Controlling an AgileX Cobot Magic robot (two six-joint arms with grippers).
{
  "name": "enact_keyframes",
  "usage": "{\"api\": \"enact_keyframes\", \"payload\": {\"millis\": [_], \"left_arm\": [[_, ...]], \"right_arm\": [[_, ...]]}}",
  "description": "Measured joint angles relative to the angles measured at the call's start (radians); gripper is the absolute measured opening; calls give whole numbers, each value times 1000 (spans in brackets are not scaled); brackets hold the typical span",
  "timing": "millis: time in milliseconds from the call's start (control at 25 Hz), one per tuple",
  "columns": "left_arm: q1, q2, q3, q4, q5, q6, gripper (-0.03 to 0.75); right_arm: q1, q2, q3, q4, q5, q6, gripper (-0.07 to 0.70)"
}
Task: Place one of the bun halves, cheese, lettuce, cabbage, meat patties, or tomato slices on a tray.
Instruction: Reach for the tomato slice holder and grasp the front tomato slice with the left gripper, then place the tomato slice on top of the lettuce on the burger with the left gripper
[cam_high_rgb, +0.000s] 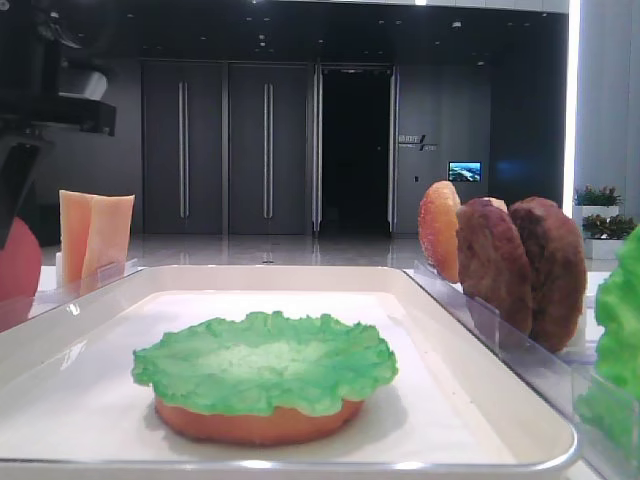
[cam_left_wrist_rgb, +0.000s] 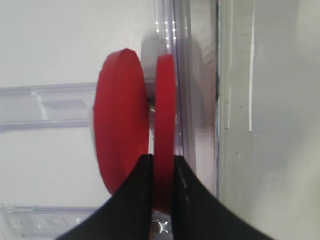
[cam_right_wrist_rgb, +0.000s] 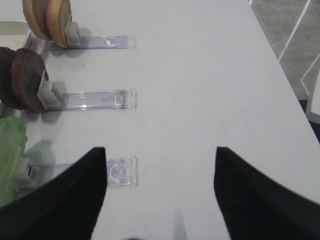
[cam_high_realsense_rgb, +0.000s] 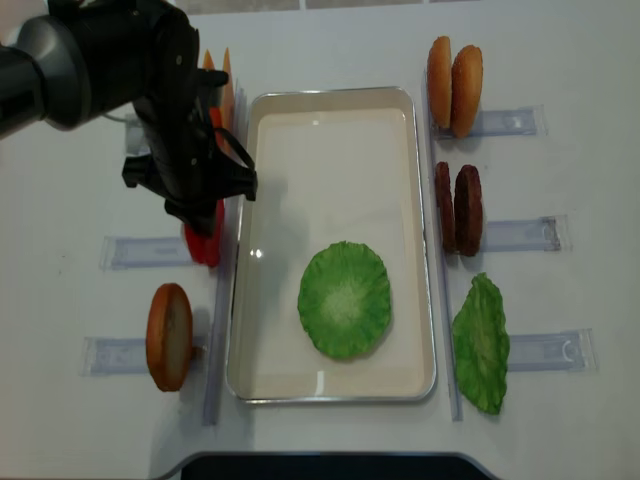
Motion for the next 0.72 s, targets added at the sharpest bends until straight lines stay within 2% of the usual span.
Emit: {"api": "enact_keyframes", "payload": {"millis": [720], "left_arm": [[0,-61,-29,-20,29,0,57]], "right_arm": [[0,0,0,0,0,0,470]]}}
